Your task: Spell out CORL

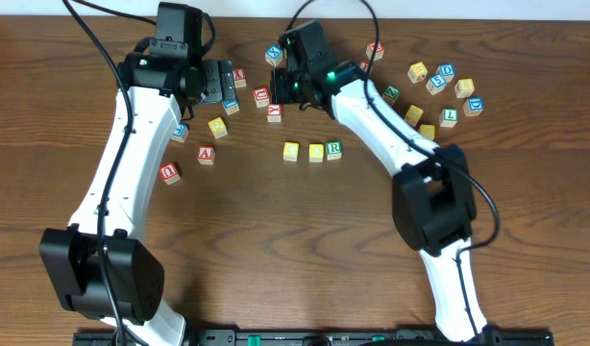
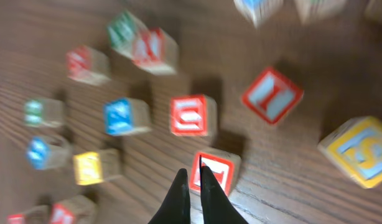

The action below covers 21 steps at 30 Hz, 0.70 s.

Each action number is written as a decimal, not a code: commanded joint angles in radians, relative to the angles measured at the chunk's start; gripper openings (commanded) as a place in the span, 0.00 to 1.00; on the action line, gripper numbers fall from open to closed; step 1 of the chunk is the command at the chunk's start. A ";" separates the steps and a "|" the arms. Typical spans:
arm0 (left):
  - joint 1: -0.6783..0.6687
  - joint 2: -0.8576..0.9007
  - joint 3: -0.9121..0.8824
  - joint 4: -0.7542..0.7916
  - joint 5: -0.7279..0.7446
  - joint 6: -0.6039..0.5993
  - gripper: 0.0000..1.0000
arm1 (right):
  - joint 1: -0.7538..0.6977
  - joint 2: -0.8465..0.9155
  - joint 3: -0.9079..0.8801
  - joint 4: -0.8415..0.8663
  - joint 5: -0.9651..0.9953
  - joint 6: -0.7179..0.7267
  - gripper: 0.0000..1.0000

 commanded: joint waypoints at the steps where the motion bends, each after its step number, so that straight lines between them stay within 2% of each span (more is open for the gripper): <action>1: -0.001 0.014 0.000 -0.002 -0.002 0.003 0.98 | -0.002 0.039 -0.011 -0.005 -0.025 0.018 0.02; 21: -0.001 0.014 0.000 -0.002 -0.002 0.003 0.97 | -0.002 0.071 -0.011 -0.002 -0.026 0.006 0.03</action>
